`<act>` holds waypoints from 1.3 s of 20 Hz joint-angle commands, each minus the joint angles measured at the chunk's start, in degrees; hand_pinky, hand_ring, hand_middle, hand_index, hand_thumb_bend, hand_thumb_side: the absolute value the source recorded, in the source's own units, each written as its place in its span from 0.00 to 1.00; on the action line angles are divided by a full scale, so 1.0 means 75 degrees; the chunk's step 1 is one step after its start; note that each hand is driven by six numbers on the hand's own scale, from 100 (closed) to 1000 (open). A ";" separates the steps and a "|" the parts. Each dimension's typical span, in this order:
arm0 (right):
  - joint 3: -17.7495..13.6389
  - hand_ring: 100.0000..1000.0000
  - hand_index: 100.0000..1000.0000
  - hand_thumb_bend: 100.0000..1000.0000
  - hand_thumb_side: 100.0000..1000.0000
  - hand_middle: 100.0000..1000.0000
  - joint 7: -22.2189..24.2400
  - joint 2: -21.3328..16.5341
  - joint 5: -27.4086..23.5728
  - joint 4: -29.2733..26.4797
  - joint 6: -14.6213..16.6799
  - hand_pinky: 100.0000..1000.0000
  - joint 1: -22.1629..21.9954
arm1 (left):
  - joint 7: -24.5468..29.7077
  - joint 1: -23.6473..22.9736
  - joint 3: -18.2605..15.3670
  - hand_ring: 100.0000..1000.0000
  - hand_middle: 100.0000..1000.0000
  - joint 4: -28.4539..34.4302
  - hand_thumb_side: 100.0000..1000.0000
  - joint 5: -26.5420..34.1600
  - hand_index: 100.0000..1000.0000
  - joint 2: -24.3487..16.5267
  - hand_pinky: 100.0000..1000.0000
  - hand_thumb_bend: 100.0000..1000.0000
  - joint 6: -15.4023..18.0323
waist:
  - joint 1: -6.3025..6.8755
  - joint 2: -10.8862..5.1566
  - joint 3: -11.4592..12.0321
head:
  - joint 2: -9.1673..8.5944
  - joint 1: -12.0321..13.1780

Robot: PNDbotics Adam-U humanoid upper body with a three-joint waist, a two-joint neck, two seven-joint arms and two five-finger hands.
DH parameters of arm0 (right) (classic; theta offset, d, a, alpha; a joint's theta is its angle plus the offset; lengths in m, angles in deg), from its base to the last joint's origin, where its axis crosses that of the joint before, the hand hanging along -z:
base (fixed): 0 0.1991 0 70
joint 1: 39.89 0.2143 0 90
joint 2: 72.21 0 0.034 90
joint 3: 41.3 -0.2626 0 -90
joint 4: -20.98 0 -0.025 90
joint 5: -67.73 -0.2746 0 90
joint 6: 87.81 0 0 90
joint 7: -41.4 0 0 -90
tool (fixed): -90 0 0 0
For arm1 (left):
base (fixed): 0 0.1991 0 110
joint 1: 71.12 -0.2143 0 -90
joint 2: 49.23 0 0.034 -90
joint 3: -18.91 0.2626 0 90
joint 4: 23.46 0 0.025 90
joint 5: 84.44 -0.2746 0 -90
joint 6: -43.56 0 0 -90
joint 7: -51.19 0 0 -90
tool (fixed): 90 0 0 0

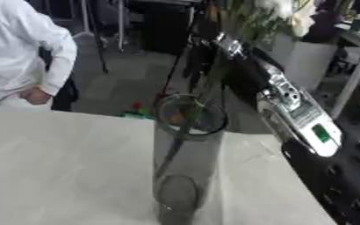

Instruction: Arrange flowers into the vase.

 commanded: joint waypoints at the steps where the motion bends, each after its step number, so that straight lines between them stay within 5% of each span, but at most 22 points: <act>1: -0.0116 0.55 0.45 0.30 0.83 0.46 0.0194 -0.0274 0.0362 -0.0201 -0.0014 0.44 0.0123 | -0.0019 0.0044 -0.0089 0.92 0.84 0.0126 1.00 0.0026 0.96 -0.0169 0.77 0.00 -0.0005 | 0.0051 -0.0264 -0.0015 | -0.0067 0.0022; 26: 0.0097 0.74 0.65 0.30 0.94 0.64 0.1645 -0.0458 0.1128 -0.0561 -0.0140 0.64 0.0016 | -0.0035 0.0026 -0.0114 0.92 0.84 0.0126 1.00 0.0049 0.96 -0.0205 0.77 0.00 -0.0003 | 0.0052 -0.0466 -0.0148 | 0.0073 0.0054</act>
